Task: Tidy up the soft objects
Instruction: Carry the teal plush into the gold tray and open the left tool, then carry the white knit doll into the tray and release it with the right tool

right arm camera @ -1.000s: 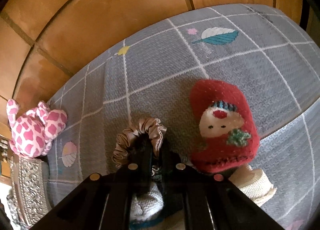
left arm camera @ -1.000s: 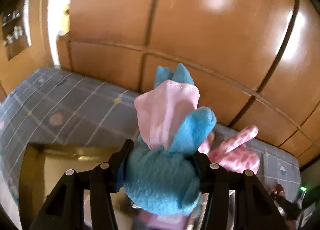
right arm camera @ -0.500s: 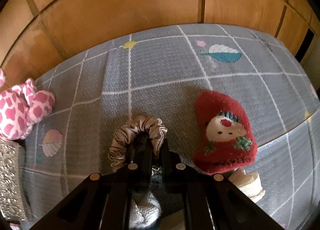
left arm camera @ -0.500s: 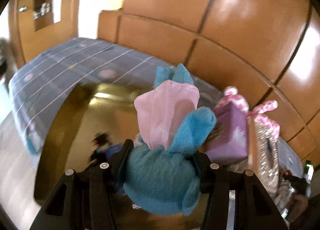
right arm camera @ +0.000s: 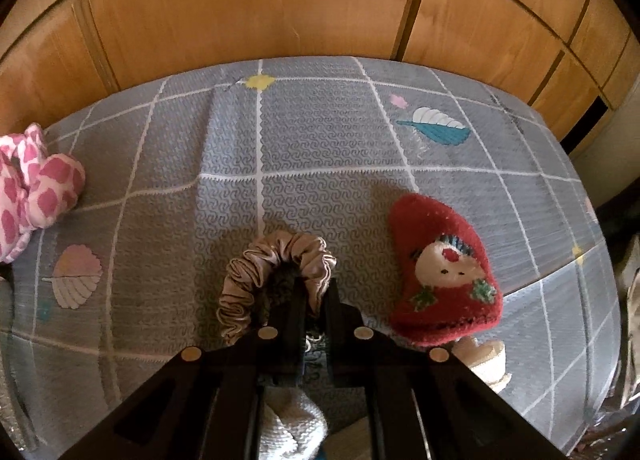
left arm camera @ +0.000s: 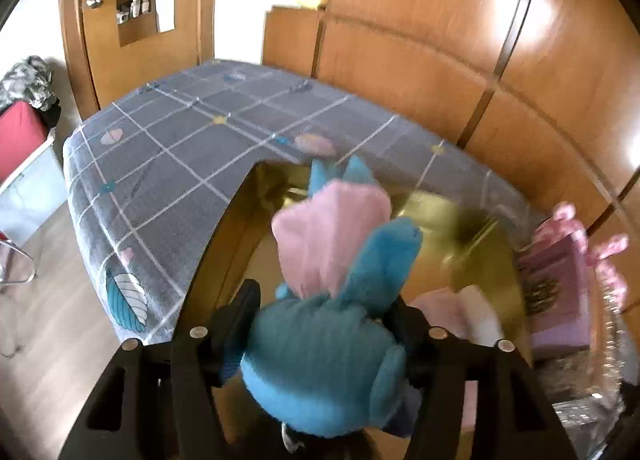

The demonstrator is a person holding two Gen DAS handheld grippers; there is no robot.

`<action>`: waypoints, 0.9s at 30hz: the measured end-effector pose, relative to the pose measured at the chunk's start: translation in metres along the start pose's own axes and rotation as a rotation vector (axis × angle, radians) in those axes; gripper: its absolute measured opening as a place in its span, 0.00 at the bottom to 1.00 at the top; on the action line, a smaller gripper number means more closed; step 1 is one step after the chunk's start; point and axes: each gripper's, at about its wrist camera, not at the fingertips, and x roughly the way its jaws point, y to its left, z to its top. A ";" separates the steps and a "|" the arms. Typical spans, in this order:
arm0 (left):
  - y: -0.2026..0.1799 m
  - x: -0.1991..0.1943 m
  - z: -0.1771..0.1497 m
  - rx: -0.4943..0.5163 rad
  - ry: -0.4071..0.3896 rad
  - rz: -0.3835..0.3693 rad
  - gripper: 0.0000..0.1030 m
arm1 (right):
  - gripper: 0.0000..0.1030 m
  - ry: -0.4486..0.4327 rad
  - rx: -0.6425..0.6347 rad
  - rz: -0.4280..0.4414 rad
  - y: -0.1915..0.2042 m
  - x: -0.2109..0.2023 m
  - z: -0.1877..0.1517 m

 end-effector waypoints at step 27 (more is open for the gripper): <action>-0.073 -0.072 -0.063 0.204 -0.082 -0.186 0.80 | 0.05 -0.145 -0.034 0.243 0.059 -0.069 0.016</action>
